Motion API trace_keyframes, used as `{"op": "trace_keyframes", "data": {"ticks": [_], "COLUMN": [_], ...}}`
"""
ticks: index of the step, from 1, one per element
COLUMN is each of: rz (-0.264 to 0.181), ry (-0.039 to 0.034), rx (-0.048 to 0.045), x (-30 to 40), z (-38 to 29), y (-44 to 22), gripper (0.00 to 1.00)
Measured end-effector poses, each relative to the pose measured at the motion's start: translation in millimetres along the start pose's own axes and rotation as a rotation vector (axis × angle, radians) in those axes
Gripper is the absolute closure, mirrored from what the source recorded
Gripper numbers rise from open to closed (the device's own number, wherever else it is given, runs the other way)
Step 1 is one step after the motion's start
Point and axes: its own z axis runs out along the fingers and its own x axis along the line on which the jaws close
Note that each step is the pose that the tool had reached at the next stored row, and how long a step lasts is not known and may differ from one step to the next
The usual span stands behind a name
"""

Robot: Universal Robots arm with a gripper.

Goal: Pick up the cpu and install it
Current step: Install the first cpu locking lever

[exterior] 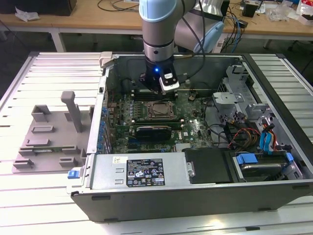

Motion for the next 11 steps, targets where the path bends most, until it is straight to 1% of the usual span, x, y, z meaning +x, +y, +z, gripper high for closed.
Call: {"op": "trace_keyframes", "data": {"ticks": [7,11], "rz": [0.0,0.0], "ry": [-0.0008,-0.0018], "rx": [0.0006,0.0037], "x": [0.1,0.1], "z": [3.7,4.8], "y": [-0.5,-0.8], "gripper": [0.89,0.89]}}
